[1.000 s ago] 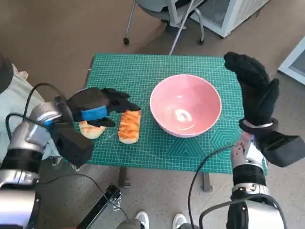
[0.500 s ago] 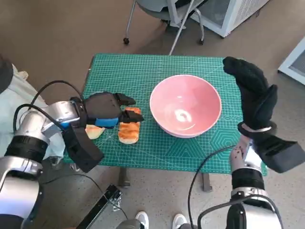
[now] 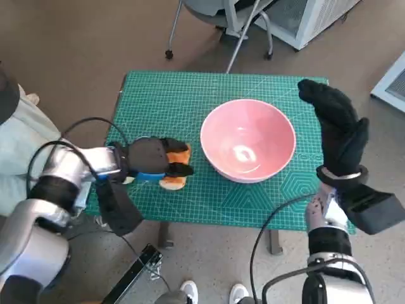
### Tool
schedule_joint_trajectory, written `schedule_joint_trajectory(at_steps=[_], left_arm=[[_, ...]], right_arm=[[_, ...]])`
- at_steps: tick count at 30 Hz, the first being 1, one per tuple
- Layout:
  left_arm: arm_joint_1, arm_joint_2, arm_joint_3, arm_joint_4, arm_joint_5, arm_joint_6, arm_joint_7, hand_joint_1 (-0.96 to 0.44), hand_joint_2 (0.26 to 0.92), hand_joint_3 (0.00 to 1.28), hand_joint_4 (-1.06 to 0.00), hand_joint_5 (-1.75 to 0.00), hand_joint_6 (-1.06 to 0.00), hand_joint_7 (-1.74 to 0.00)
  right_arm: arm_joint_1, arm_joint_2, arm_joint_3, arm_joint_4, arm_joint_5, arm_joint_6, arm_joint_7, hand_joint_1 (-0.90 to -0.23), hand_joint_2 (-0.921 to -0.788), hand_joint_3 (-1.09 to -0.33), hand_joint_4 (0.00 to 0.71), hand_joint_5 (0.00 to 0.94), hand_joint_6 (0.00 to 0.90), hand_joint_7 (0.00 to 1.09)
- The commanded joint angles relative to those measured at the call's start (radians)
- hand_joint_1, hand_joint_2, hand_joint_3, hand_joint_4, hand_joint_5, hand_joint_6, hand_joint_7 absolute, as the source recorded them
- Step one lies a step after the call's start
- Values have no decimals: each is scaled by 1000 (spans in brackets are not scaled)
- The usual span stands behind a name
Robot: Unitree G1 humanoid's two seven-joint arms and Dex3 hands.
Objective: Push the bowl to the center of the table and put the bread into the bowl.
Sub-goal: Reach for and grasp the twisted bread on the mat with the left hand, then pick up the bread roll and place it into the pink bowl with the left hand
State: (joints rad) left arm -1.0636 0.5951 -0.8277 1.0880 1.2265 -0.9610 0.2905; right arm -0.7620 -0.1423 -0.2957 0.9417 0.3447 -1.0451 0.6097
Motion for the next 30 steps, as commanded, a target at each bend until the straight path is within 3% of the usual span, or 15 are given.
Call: schedule_joint_trajectory(at_steps=[1, 4, 5, 6, 7, 10, 18, 30], left_arm=[[0, -30, -66, 59, 36, 4, 36, -67, 866, 7, -534, -52, -584, -87], [3, -40, -76, 87, 15, -9, 52, -47, 900, 24, -668, -82, -683, -118], [3, -41, -78, 94, 8, -14, 56, -37, 904, 43, -660, -289, -661, -355], [4, -41, -73, 102, -7, -23, 56, -24, 910, 93, -623, -618, -604, -725], [5, -41, -71, 109, -18, -29, 56, -15, 914, 111, -612, -808, -589, -946], [11, -35, -49, 128, -69, -57, 44, -5, 919, 109, -621, -1010, -598, -1185], [23, -15, 22, 161, -206, -110, -13, 0, 920, 58, -672, -1073, -672, -1211], [-9, 68, 180, 135, -413, -174, -195, 0, 920, 41, -686, -1093, -692, -1172]], right_arm=[[30, -4, 7, 1, -22, -9, -24, -582, -921, -800, 343, 2, 47, 807], [32, -6, 10, 4, -28, -14, -33, -590, -921, -799, 342, 1, 45, 810], [32, -7, 11, 5, -31, -15, -35, -591, -921, -799, 342, 1, 45, 810], [34, -8, 12, 5, -34, -17, -39, -593, -921, -799, 341, 1, 45, 811], [35, -8, 13, 5, -36, -18, -41, -594, -921, -799, 341, 1, 44, 812], [38, -10, 16, 3, -42, -22, -49, -595, -921, -800, 340, 0, 43, 815], [41, -12, 24, 5, -44, -22, -64, -588, -921, -815, 337, 0, 36, 826], [44, -1, 31, -1, -29, -12, -59, -584, -921, -819, 334, 0, 30, 835]])
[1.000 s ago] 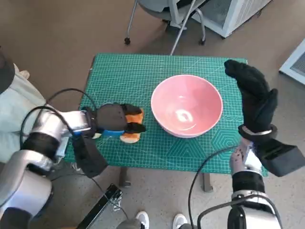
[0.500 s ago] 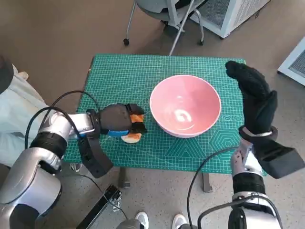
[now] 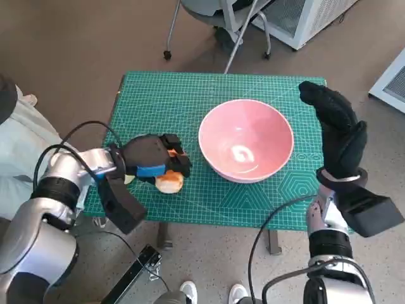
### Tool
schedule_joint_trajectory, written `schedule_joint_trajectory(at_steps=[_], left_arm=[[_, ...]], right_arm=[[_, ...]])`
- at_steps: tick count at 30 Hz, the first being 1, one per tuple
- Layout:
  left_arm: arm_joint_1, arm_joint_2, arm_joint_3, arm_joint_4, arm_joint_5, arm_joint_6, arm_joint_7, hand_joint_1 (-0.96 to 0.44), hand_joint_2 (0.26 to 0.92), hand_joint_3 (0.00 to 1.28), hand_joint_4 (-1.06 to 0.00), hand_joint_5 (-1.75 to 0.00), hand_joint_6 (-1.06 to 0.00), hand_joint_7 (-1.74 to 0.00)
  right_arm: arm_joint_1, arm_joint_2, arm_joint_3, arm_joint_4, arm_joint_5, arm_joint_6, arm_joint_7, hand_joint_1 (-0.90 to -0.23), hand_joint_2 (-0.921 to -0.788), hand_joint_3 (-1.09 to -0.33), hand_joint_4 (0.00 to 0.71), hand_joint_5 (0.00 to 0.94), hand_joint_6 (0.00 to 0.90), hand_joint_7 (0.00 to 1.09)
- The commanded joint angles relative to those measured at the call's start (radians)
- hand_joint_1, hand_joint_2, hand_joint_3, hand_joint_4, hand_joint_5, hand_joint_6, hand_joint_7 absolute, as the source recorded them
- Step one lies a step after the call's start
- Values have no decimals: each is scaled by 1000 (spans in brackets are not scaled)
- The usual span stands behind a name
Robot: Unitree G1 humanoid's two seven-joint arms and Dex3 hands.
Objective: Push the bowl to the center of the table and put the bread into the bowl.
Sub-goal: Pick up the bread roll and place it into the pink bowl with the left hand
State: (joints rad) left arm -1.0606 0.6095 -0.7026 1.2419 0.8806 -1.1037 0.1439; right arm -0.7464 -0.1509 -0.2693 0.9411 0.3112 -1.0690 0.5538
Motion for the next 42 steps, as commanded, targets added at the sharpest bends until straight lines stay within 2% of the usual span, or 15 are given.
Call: schedule_joint_trajectory(at_steps=[1, 8, 13, 16, 22, 27, 34, 38, 42], left_arm=[[-16, 63, 68, -26, -80, -37, -58, 0, 920, 39, -689, -1088, -695, -1171], [-46, 124, 190, -95, -173, -76, -54, 0, 919, 24, -709, -1043, -715, -1174], [-87, 118, 281, -147, -241, -72, -41, 0, 918, 15, -724, -1022, -724, -1170], [-101, 93, 320, -175, -291, -51, -77, 0, 918, 14, -730, -1020, -721, -1168], [-103, -7, 378, -243, -456, 24, -214, 1, 910, 6, -765, -988, -736, -1147], [-118, -78, 372, -236, -438, 63, -217, 2, 902, 1, -792, -952, -757, -1127], [-160, -160, 330, -150, -337, 126, -145, 1, 919, 30, -715, -1039, -695, -1188], [-165, -211, 310, -105, -291, 177, -92, 0, 920, 62, -679, -1093, -650, -1221], [-160, -260, 300, -53, -281, 203, -83, -1, 920, 91, -648, -1134, -612, -1254]], right_arm=[[29, 8, 4, -1, 5, 12, -2, -582, -921, -819, 334, 0, 29, 835], [25, 4, 0, 6, 19, 20, 9, -580, -921, -821, 333, 0, 26, 838], [18, 5, -2, 11, 26, 24, 15, -580, -921, -821, 331, 0, 20, 836], [14, 7, -1, 14, 28, 25, 16, -580, -921, -821, 330, 0, 20, 835], [11, 14, 1, 12, 33, 32, 20, -578, -921, -820, 330, 0, 21, 833], [15, 21, 2, 7, 39, 31, 25, -572, -921, -821, 328, 0, 22, 831], [24, 32, 7, -7, 43, 29, 26, -559, -921, -824, 327, 0, 24, 828], [35, 34, 5, -20, 58, 32, 37, -560, -921, -824, 326, 0, 25, 828], [47, 36, 2, -35, 76, 36, 54, -578, -921, -820, 326, 0, 24, 830]])
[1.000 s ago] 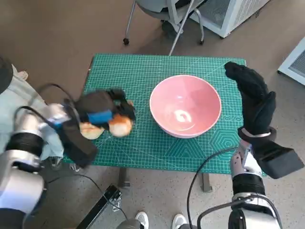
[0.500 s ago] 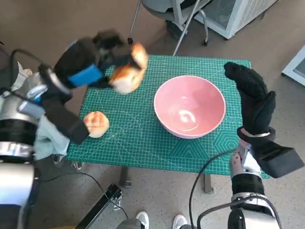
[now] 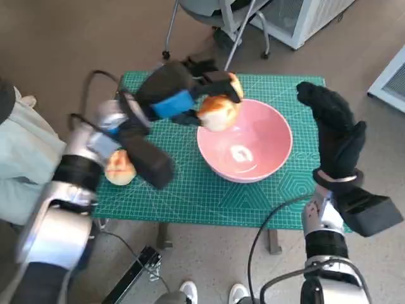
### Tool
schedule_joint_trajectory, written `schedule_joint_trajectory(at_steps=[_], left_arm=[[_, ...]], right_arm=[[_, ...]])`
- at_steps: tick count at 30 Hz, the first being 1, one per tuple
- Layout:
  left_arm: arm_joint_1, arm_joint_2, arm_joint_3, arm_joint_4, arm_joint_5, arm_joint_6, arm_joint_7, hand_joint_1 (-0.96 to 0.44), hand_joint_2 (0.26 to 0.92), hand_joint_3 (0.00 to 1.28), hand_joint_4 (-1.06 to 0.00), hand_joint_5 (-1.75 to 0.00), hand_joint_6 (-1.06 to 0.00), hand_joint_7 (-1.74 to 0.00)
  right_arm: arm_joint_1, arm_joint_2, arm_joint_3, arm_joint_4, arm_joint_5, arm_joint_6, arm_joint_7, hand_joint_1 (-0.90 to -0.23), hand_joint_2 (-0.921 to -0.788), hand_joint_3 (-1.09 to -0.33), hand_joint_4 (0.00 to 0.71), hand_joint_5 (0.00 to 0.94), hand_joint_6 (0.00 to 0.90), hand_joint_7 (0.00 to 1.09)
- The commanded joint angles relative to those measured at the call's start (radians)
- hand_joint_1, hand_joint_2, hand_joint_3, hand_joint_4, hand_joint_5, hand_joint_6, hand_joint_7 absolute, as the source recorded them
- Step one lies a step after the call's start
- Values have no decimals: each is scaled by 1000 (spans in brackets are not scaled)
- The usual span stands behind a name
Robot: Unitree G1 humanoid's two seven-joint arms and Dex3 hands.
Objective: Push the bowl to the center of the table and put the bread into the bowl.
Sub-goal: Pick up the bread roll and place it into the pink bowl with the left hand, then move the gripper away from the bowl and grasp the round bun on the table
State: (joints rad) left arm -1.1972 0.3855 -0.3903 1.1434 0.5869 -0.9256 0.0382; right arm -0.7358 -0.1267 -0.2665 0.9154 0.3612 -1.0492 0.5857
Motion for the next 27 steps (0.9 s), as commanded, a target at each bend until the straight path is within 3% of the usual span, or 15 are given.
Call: schedule_joint_trajectory(at_steps=[1, 3, 5, 6, 7, 9, 12, 19, 23, 27], left_arm=[[-22, -50, -11, 61, 5, 41, -3, -1, 920, 95, -644, -1139, -607, -1258], [-22, -72, -11, 85, -10, 78, -60, -1, 921, 129, -597, -1195, -576, -1284], [-21, -88, -13, 103, -19, 127, -136, -2, 921, 221, -457, -1304, -512, -1380], [-20, -92, -14, 108, -22, 149, -171, -58, 883, 226, -303, -988, -345, -1139], [-23, -94, -21, 111, -18, 179, -218, -78, 878, 214, -262, -841, -289, -1043], [-30, -96, -32, 108, -12, 218, -288, -135, 839, 162, -108, -406, -118, -669], [-33, -95, -36, 94, -14, 245, -341, -175, 815, 123, -35, -174, -38, -448], [-20, -89, -16, 69, -34, 256, -365, -193, 808, 99, -4, -66, -2, -347], [3, -66, 28, 50, -83, 212, -362, -244, 842, 53, -78, -49, -94, -464], [31, -19, 68, 29, -131, 118, -360, -277, 894, 20, -272, -40, -340, -456]], right_arm=[[40, 12, -2, -15, 32, 18, 26, -580, -921, -820, 326, 0, 24, 830], [44, 13, -4, -22, 41, 20, 33, -587, -921, -817, 330, 2, 23, 832], [47, 14, -5, -26, 48, 23, 39, -591, -921, -815, 334, 4, 22, 834], [48, 15, -6, -28, 50, 23, 41, -595, -921, -813, 336, 5, 22, 836], [50, 15, -6, -31, 52, 23, 43, -596, -921, -812, 337, 5, 22, 837], [54, 14, -8, -40, 53, 24, 43, -598, -921, -810, 338, 6, 21, 839], [58, 13, -9, -49, 53, 26, 43, -597, -921, -810, 339, 6, 20, 842], [60, 11, -12, -59, 49, 29, 39, -597, -921, -810, 339, 6, 17, 848], [60, 6, -15, -66, 49, 32, 36, -599, -921, -805, 340, 6, 12, 852], [63, 7, -16, -71, 48, 36, 35, -601, -921, -798, 339, 5, 12, 861]])
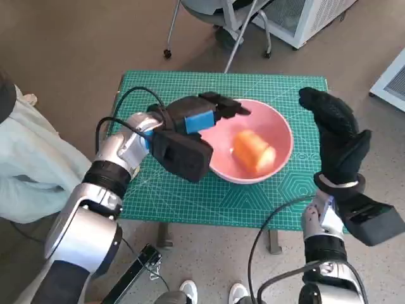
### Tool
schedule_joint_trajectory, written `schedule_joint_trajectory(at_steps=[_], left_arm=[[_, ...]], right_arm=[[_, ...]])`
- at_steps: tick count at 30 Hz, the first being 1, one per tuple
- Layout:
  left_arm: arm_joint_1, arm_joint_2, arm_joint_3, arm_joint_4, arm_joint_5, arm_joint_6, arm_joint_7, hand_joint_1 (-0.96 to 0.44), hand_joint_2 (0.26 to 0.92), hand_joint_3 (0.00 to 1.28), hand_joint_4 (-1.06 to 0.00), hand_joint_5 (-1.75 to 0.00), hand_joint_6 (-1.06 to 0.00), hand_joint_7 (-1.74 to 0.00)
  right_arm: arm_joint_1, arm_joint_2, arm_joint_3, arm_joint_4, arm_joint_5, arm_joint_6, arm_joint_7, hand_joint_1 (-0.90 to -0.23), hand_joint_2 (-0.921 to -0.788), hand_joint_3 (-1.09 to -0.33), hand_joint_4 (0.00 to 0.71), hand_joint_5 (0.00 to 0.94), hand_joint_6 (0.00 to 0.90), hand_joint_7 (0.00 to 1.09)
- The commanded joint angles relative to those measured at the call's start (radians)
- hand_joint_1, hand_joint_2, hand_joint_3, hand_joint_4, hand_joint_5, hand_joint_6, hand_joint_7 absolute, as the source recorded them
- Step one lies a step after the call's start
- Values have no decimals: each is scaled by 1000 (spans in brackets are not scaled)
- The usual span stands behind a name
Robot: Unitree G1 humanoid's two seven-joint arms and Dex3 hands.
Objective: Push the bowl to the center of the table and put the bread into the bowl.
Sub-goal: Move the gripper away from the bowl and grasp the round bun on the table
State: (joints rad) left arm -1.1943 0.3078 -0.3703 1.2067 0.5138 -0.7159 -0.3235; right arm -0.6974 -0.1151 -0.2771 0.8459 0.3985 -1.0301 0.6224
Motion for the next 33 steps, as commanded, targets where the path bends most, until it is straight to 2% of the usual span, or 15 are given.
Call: schedule_joint_trajectory(at_steps=[1, 3, 7, 10, 14, 21, 26, 33], left_arm=[[36, 70, 58, -39, -72, -114, -1, -279, 899, 19, -305, -43, -375, -457], [61, 102, 83, -60, -105, -152, -16, -275, 910, 12, -401, -43, -469, -454], [129, 169, 141, -135, -194, -201, -64, -240, 907, 3, -490, -33, -526, -414], [201, 225, 189, -228, -274, -195, -118, -200, 895, 1, -518, -30, -534, -398], [292, 309, 238, -311, -331, -166, -156, -178, 884, 1, -525, -24, -529, -384], [377, 443, 278, -296, -283, -157, -115, -207, 892, 2, -505, -3, -536, -287], [407, 497, 270, -293, -231, -123, -86, -215, 876, 0, -495, 0, -555, -216], [441, 530, 251, -316, -200, -38, -107, -207, 835, 0, -441, 0, -546, -117]], right_arm=[[25, -4, -5, -3, 10, 18, -2, -600, -921, -797, 339, 5, 12, 862], [28, -5, -6, -4, 12, 20, 0, -598, -921, -797, 339, 5, 11, 865], [33, -6, -7, -6, 13, 19, 3, -594, -921, -799, 339, 4, 8, 871], [37, -6, -8, -8, 15, 23, 6, -593, -921, -800, 338, 4, 6, 874], [38, -10, -8, -6, 15, 24, 9, -592, -921, -802, 337, 3, 2, 879], [25, -16, -9, 12, 5, 24, 8, -588, -921, -805, 334, 1, -1, 882], [11, -19, -8, 24, 7, 32, 12, -591, -921, -804, 333, 1, -1, 878], [-1, -18, -7, 41, 10, 31, 25, -592, -921, -801, 334, 1, 0, 874]])
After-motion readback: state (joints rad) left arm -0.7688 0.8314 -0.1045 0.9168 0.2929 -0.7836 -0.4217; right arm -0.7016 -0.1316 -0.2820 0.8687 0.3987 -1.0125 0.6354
